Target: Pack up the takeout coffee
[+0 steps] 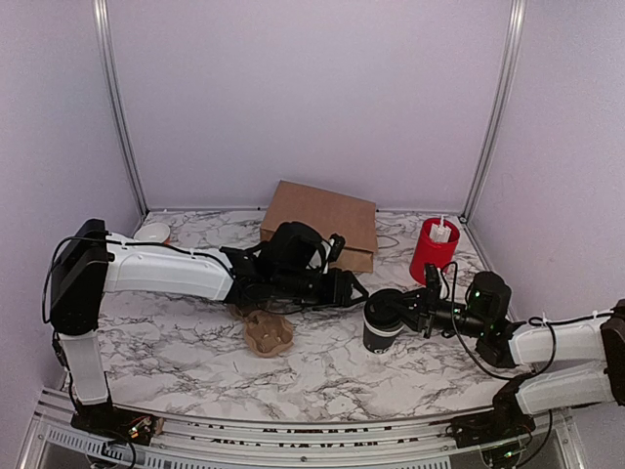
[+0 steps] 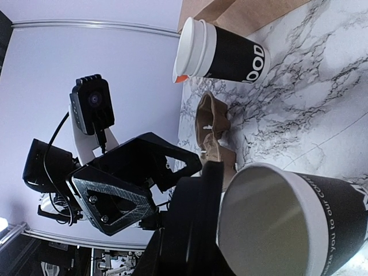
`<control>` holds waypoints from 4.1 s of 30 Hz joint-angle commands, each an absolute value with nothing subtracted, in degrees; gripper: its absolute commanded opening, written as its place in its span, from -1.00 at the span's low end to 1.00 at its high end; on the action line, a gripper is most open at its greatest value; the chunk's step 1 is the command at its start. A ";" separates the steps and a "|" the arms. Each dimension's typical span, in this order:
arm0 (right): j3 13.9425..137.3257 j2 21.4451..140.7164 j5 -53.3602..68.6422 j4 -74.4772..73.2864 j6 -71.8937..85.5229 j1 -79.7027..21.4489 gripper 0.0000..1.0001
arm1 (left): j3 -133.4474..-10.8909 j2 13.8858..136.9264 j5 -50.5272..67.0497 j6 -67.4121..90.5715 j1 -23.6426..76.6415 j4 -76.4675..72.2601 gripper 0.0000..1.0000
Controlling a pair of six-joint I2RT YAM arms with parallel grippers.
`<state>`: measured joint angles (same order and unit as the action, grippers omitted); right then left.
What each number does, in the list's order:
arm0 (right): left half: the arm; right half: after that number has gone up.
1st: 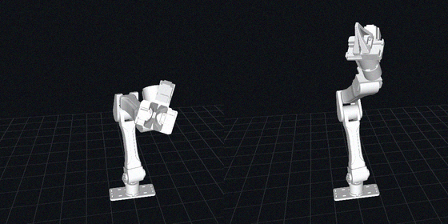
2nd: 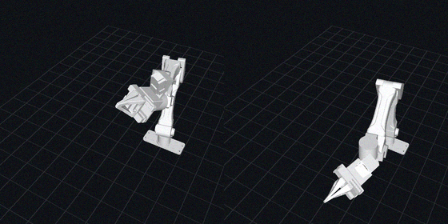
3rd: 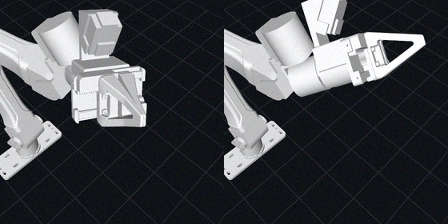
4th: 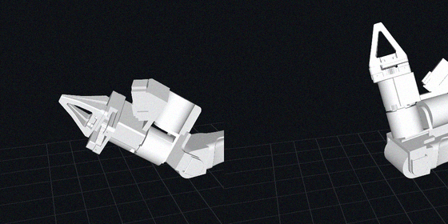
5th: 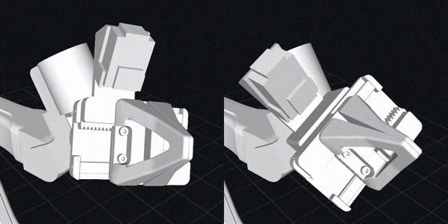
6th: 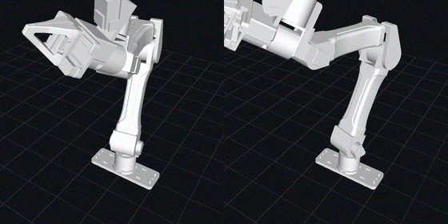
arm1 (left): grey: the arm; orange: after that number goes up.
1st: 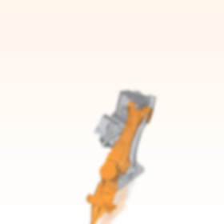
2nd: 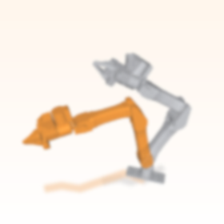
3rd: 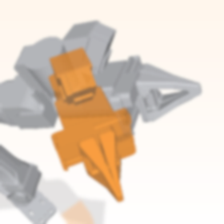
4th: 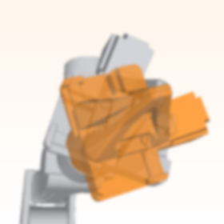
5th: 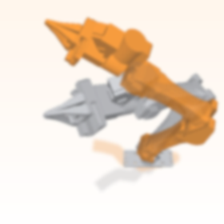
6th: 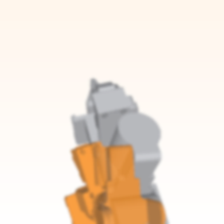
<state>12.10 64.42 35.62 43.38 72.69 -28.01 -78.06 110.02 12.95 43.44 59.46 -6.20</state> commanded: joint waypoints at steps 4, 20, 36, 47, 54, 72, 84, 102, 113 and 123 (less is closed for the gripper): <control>12.04 65.80 36.37 46.87 73.30 -27.60 -0.86 | -80.11 111.59 13.11 42.89 59.87 -5.06 0.20; 11.65 67.10 36.32 47.93 73.43 -27.60 -0.85 | -80.33 112.23 13.23 42.71 59.95 -4.66 0.17; 14.83 63.38 34.23 36.31 68.12 -27.62 -0.57 | -80.98 113.23 12.45 41.75 60.25 -3.26 0.04; 16.81 59.32 32.18 27.68 65.19 -27.61 -0.28 | -81.94 114.17 12.57 41.58 60.64 -2.73 0.04; 22.50 55.29 28.40 15.72 57.58 -28.09 -0.14 | -79.75 110.29 8.00 39.77 60.35 -0.98 0.03; 40.73 53.17 8.51 -12.76 36.52 -32.37 -0.01 | -76.18 111.47 -5.44 29.85 67.74 19.38 -0.01; 41.25 52.50 7.74 -12.88 35.95 -32.35 -0.01 | -82.71 120.06 -16.02 28.37 71.51 24.89 -0.42; 41.79 53.00 10.26 -9.52 32.90 -32.39 0.07 | -85.47 102.19 -8.10 27.76 68.02 23.27 -1.00; 32.88 47.31 19.96 13.46 34.00 -32.49 0.62 | -75.55 94.16 27.94 53.71 57.43 -24.33 -1.00; 25.59 52.08 30.03 51.77 52.21 -31.24 0.90 | -83.00 105.66 30.48 88.90 57.13 -74.61 -1.00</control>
